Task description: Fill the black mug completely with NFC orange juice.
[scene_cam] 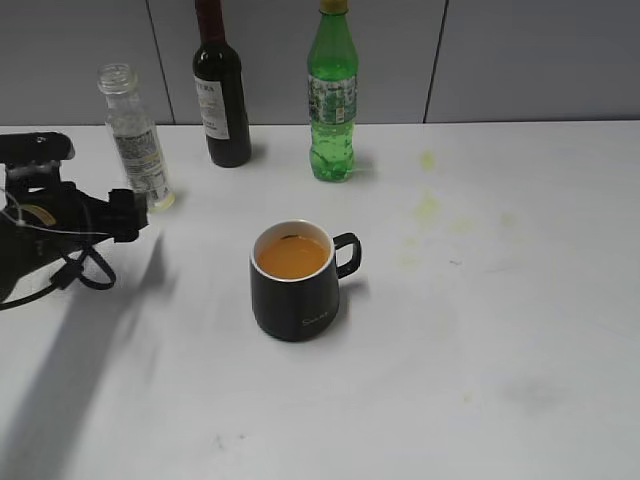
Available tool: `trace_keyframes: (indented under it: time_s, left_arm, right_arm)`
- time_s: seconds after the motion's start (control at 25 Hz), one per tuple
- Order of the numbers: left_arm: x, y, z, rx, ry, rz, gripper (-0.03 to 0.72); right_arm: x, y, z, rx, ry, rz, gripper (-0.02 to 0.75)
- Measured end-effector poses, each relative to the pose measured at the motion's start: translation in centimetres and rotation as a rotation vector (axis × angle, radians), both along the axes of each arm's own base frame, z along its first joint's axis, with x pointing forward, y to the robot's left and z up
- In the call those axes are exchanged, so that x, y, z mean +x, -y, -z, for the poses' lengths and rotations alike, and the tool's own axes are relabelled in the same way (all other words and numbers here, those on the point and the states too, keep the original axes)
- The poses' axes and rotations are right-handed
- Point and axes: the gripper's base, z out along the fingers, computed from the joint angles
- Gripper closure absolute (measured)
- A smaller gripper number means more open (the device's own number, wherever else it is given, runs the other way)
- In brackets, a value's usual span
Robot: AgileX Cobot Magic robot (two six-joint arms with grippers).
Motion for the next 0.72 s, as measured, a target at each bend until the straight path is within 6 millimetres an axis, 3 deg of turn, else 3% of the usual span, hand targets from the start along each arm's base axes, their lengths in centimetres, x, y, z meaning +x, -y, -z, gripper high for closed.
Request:
trace_keyframes:
  time_s: [0.16, 0.4, 0.72]
  left_arm:
    - [-2.3, 0.0, -2.5, -0.022, -0.182, 0.03, 0.051]
    - [-5.7, 0.0, -8.8, -0.057, -0.313, 0.099, 0.075]
    - [-13.6, -0.8, -14.1, -0.04, -0.614, 0.213, 0.097]
  right_arm:
    - [0.0, 0.0, 0.0, 0.0, 0.0, 0.0, 0.185]
    - [0.0, 0.0, 0.0, 0.0, 0.0, 0.0, 0.185]
    - [0.0, 0.0, 0.0, 0.0, 0.0, 0.0, 0.185]
